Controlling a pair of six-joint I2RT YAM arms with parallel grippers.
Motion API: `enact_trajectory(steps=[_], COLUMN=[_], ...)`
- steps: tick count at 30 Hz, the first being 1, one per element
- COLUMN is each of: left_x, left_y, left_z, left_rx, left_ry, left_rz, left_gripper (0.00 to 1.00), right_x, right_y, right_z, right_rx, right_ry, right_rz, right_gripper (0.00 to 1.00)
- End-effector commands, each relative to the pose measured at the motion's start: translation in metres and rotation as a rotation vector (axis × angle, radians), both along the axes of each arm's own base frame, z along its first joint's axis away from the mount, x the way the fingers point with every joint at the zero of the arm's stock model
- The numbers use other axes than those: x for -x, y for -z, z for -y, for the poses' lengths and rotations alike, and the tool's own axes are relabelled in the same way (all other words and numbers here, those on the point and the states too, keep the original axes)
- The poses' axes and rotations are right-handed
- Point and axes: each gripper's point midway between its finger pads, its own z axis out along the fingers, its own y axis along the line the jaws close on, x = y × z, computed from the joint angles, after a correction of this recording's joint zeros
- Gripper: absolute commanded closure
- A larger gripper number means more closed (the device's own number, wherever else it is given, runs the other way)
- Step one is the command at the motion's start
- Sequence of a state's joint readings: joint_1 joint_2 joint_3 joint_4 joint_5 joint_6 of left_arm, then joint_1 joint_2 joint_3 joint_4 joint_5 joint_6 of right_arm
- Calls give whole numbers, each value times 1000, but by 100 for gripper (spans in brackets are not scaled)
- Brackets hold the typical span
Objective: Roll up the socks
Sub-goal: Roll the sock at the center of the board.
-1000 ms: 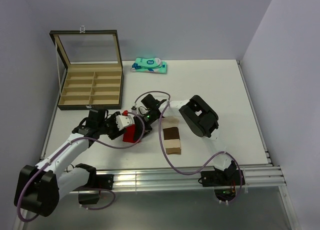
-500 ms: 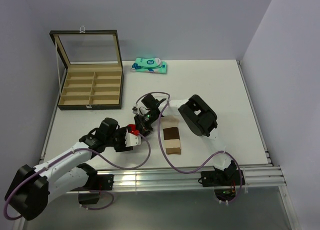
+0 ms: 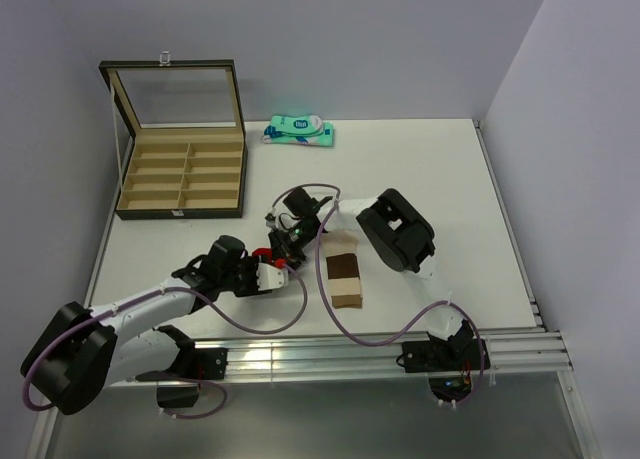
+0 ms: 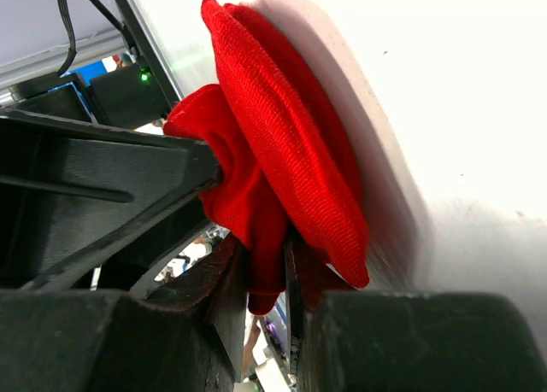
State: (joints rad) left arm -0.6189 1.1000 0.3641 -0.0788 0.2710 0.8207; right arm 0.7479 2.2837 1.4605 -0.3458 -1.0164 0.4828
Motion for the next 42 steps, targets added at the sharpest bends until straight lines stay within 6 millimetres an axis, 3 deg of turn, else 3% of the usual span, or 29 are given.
enact_trajectory(steps=[1,4,7,8,14,17,19,20,21,24,30,32,33,34,36,38,42], left_x=[-9,-4,4,6,30,37,34,42,44,50,49,50,53,56,58,58,52], left_y=[4,11,13,14,25,20,15,16,18,17,11,11,10,9,6,9,7], left_z=[0,-2,0,1,1,5,5,1,0,-3,-8,-9,-11,-11,-15,-19,-26], left_rx=[-9,-20,-23,-29,-94,-91,-80,-98,-94,-94,-82,-83,-91,-82,-82,-72,-75], left_ry=[-28,-16,9,23,92,130,125,136,137,145,136,145,146,164,155,158,149], left_rz=[19,-1,-48,-58,-243,-321,-369,-420,-462,-561,-673,-702,-745,-768,-837,-893,-1003], left_gripper=[53,56,71,80,100,100,100,100,100,100,100,100,100,100,100,100,100], right_x=[4,2,1,0,-7,-17,-19,-26,-30,-38,-45,-51,-53,-57,-53,-59,-59], right_y=[54,55,52,51,37,26,24,21,10,-5,-6,-19,-13,-26,-25,-43,-57], right_z=[28,28,28,28,24,26,33,33,34,40,72,77,88,90,101,108,125], right_rx=[215,224,215,215,195,203,226,229,218,213,276,265,301,285,299,259,243], right_ry=[34,36,43,52,92,132,163,192,211,293,461,510,542,574,604,655,703], right_rz=[2,17,31,36,92,170,211,252,285,347,409,449,475,504,530,602,743], right_gripper=[100,100,98,93,69,56,52,50,48,46,46,46,46,46,46,46,47])
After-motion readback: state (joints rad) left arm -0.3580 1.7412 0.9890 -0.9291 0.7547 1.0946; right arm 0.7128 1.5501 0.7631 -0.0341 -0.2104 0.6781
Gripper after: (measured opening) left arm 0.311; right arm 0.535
